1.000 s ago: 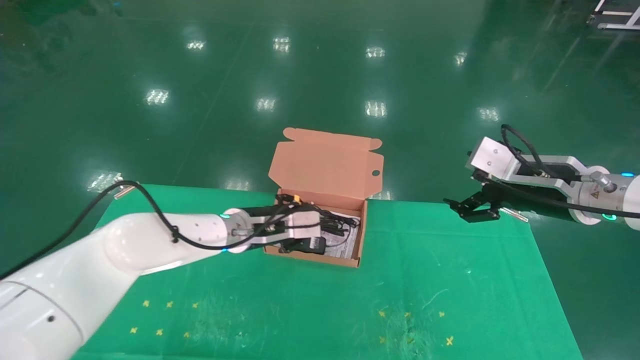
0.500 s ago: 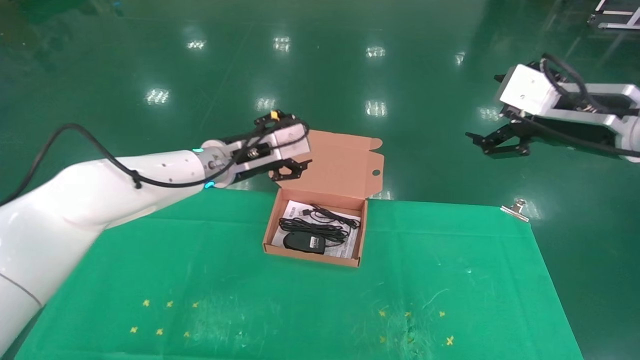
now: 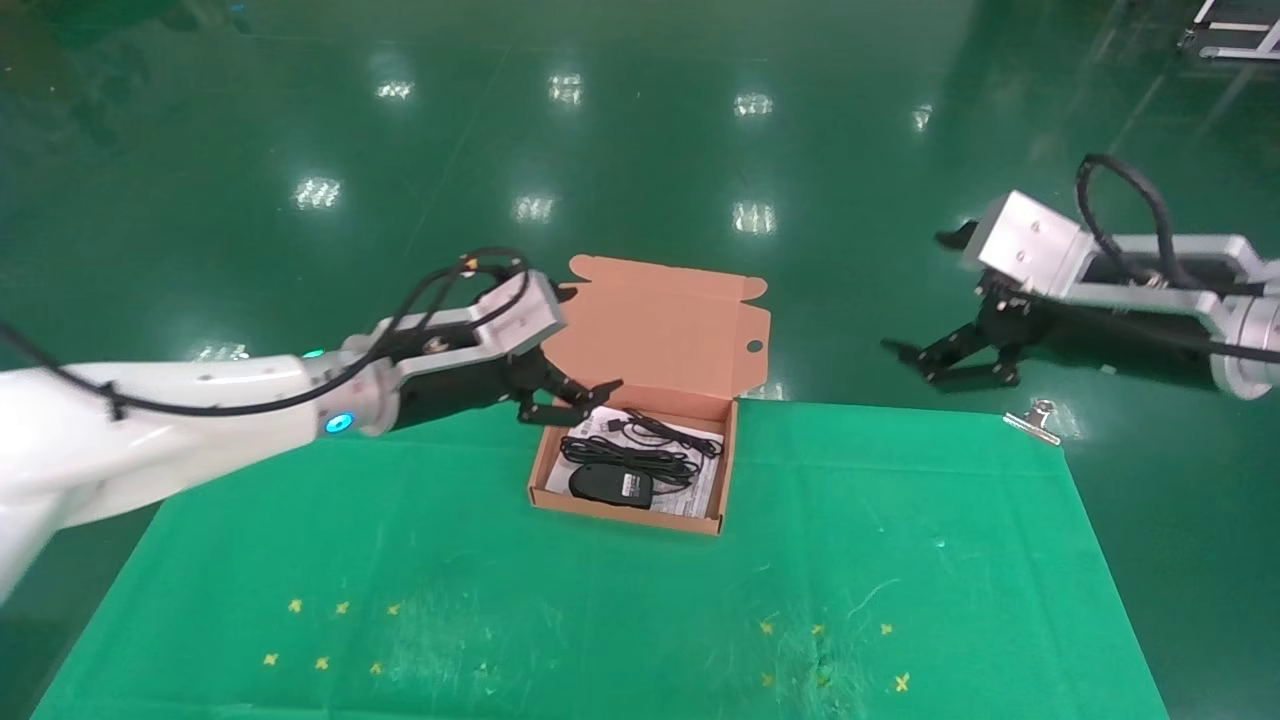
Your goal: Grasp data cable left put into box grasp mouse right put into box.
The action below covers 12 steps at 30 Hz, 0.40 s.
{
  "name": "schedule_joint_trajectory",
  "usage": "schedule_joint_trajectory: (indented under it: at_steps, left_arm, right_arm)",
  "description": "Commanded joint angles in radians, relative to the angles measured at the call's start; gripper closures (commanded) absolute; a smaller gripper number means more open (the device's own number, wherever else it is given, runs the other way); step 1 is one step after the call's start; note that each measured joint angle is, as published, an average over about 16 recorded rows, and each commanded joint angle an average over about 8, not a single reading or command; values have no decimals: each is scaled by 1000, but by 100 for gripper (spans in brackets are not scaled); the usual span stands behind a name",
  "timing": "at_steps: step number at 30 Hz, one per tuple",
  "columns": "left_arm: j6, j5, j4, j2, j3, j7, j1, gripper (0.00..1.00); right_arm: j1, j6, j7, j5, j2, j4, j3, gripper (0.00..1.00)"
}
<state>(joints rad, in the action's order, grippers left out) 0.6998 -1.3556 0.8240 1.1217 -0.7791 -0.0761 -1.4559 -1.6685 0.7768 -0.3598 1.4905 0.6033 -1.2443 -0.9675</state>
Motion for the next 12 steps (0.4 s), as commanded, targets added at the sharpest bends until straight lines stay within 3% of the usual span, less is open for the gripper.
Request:
schedule_joint_trajectory:
  at_steps: [1, 12]
  left_arm:
    - [34, 27, 20, -22, 21, 11, 16, 0]
    - [216, 170, 125, -139, 136, 72, 104, 0]
  right_arm:
    - [23, 28, 7, -30, 0, -2, 27, 0]
    - [148, 180, 43, -190, 2, -10, 172, 0]
